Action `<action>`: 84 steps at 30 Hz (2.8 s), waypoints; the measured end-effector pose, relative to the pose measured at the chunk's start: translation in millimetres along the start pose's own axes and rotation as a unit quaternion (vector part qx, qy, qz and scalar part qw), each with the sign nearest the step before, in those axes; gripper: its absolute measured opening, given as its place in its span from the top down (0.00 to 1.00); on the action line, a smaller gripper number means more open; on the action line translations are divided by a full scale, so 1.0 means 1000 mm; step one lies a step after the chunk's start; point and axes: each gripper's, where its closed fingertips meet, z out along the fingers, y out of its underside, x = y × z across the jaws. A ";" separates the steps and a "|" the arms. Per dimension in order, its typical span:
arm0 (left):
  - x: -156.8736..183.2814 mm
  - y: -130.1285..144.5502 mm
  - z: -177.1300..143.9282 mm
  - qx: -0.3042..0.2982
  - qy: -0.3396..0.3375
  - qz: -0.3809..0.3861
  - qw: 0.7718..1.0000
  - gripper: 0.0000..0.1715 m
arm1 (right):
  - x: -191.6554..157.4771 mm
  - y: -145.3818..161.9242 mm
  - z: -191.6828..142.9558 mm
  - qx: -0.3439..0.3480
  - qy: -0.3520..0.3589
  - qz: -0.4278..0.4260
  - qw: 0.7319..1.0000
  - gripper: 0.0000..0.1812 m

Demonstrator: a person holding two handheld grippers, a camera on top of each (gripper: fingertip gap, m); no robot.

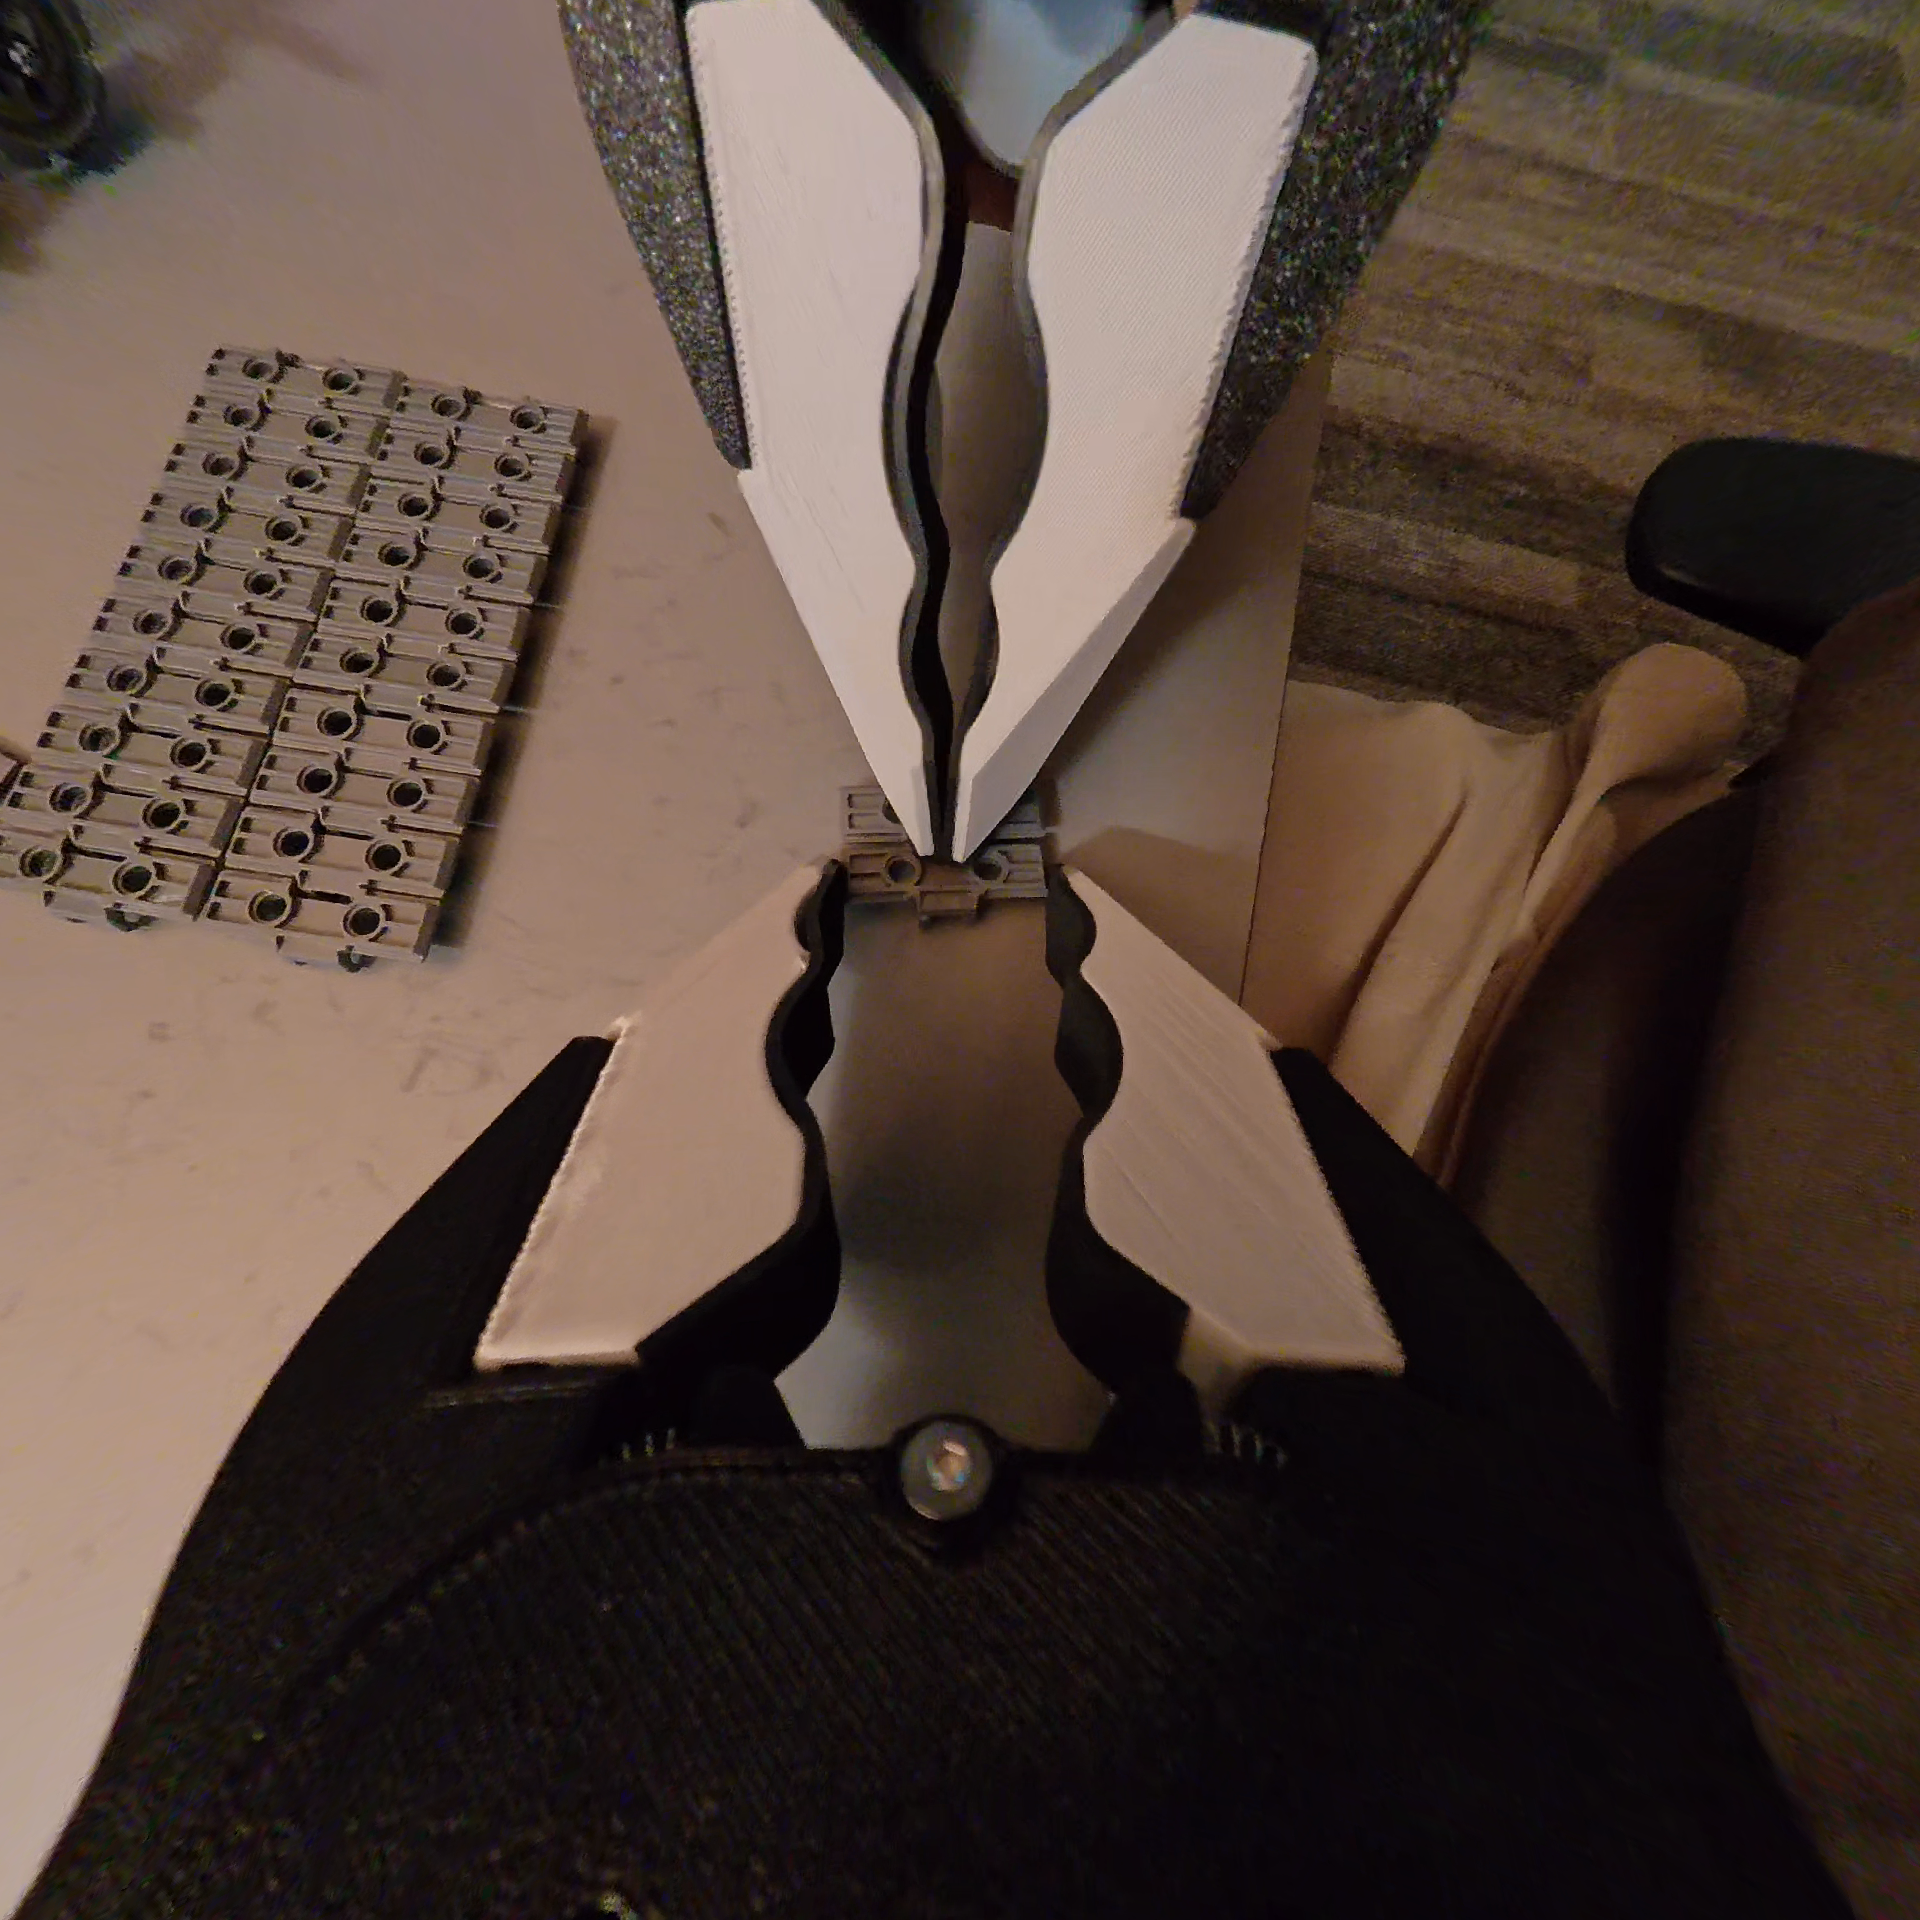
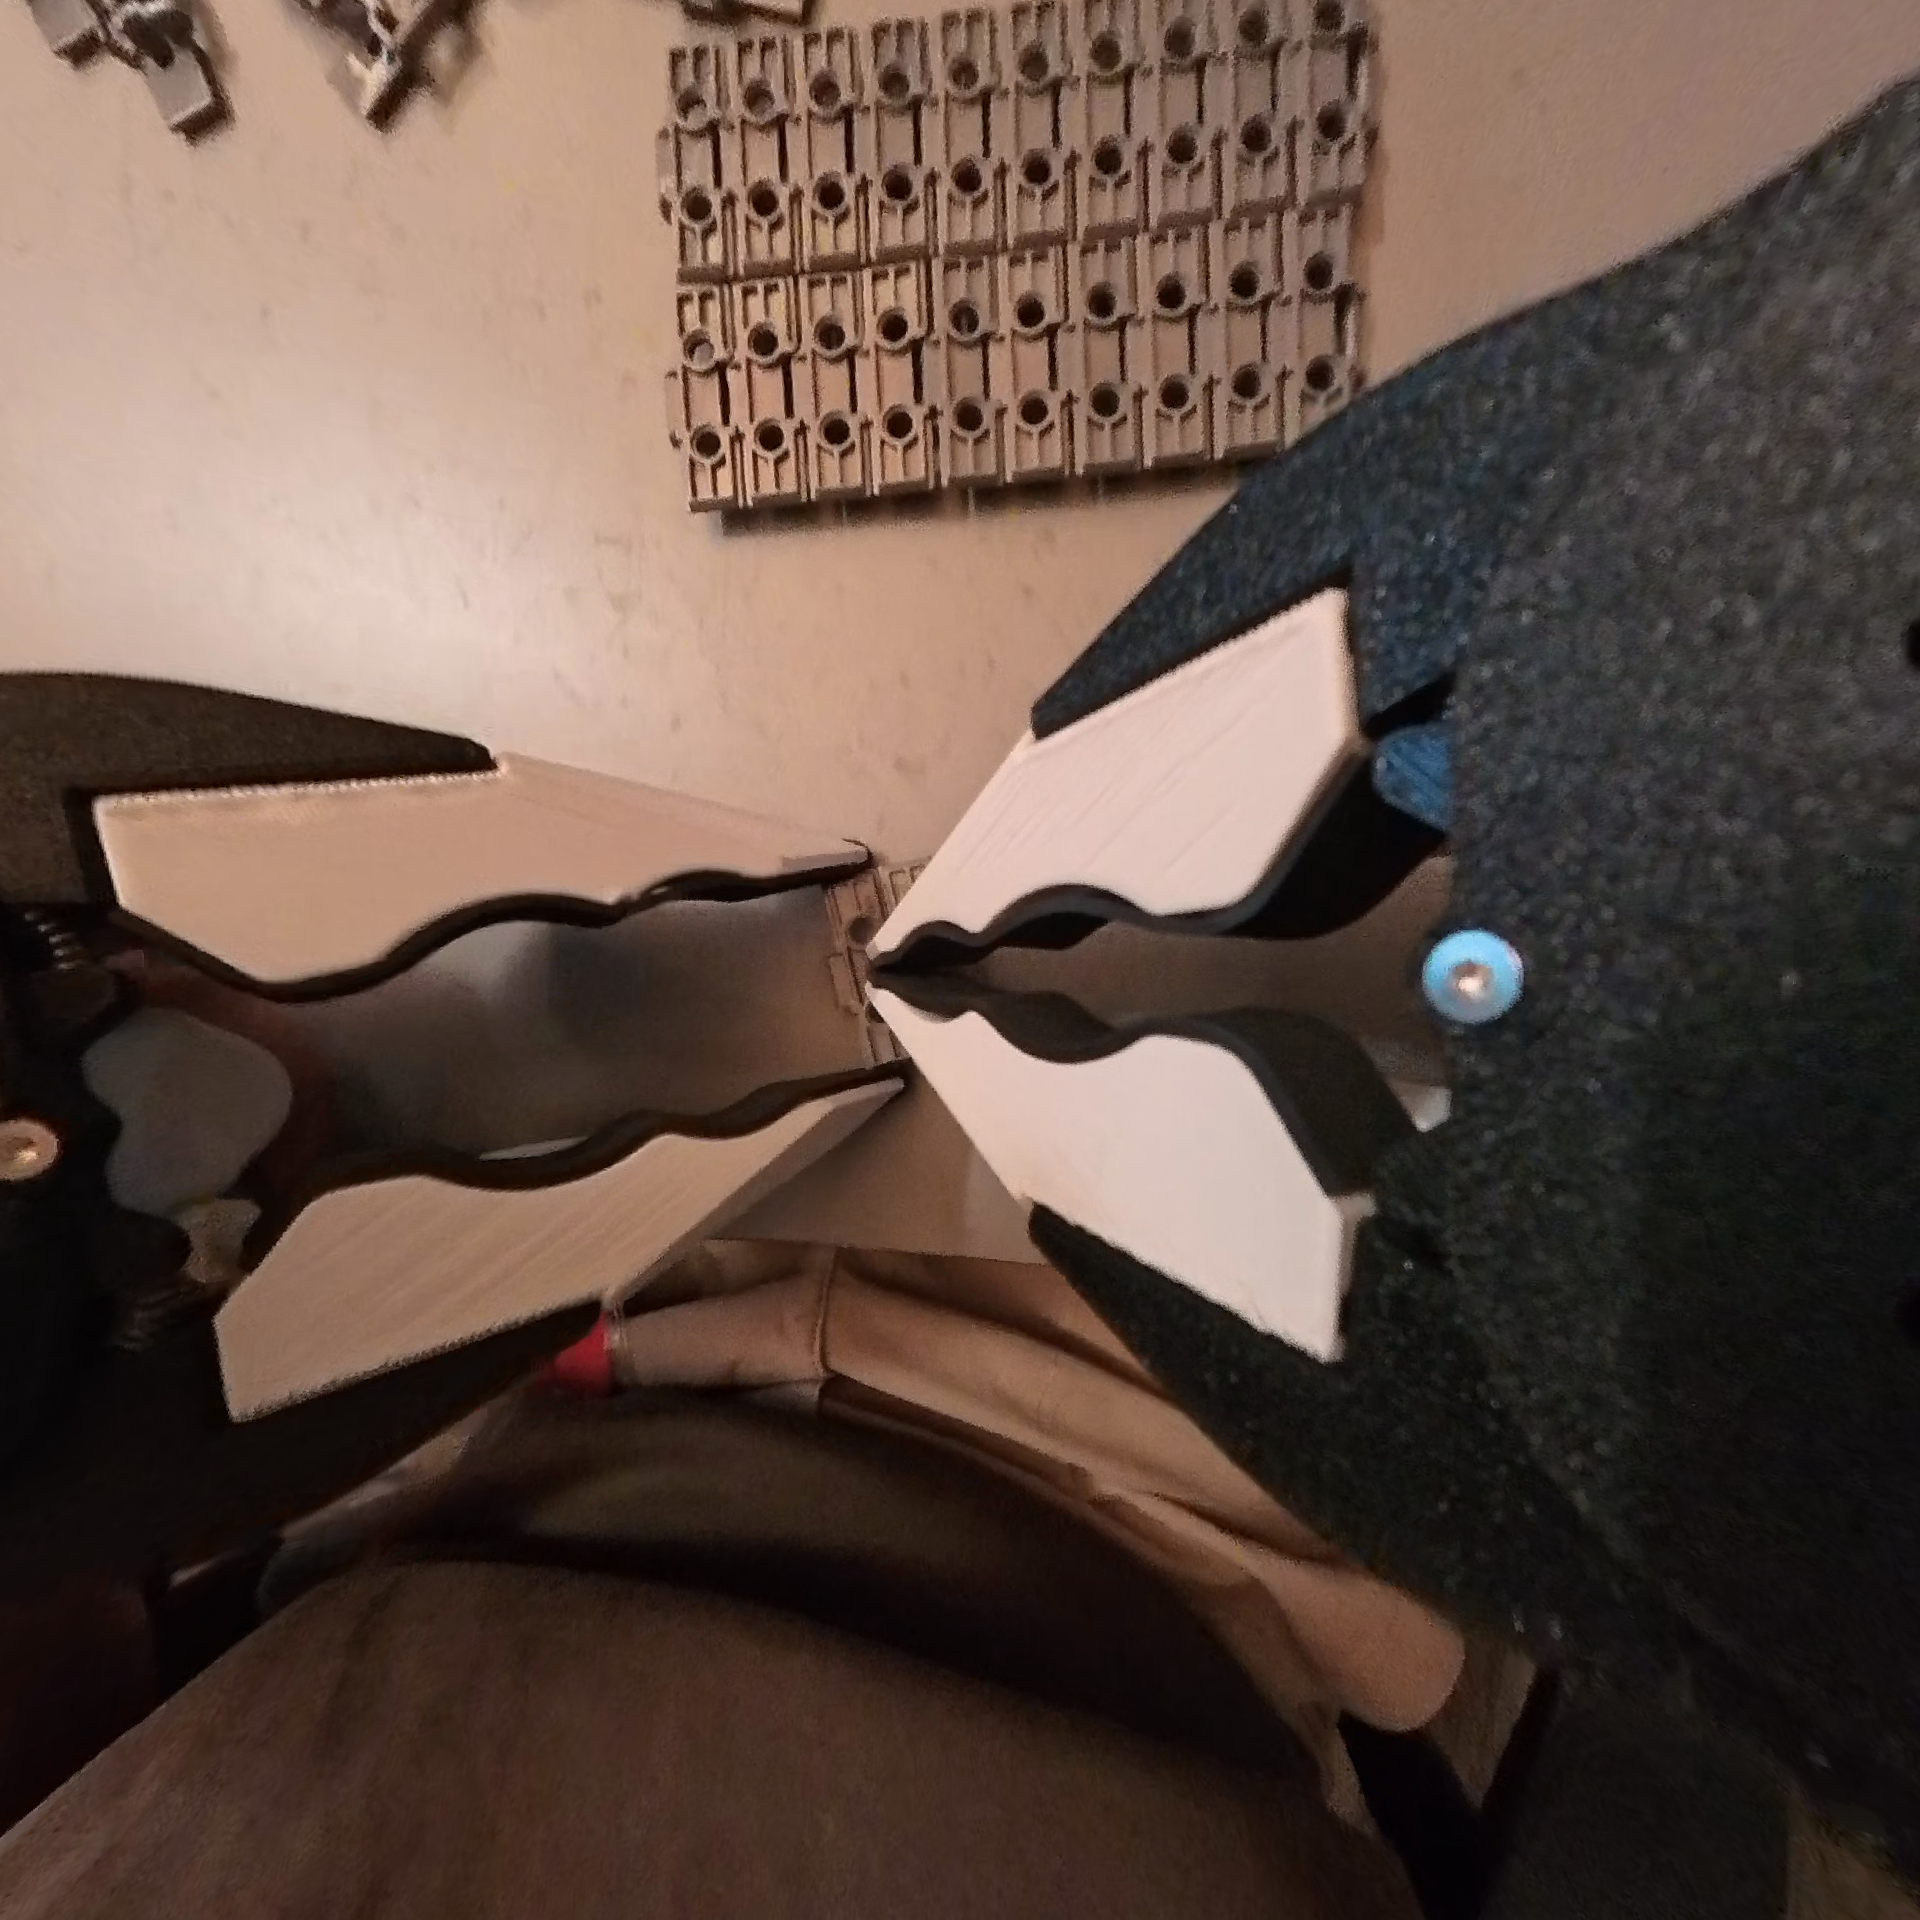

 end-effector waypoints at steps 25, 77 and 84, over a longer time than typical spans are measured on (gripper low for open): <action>-0.001 0.000 0.001 -0.002 0.009 -0.006 1.000 0.79 | 0.000 0.005 -0.004 -0.050 0.005 0.110 0.993 1.00; -0.024 -0.006 -0.036 0.007 0.004 -0.026 1.000 0.73 | 0.029 0.003 -0.054 0.185 0.192 0.229 0.936 0.91; -0.098 0.017 -0.072 -0.001 -0.149 -0.156 0.976 0.82 | 0.043 0.008 -0.089 0.255 0.325 0.232 0.881 0.89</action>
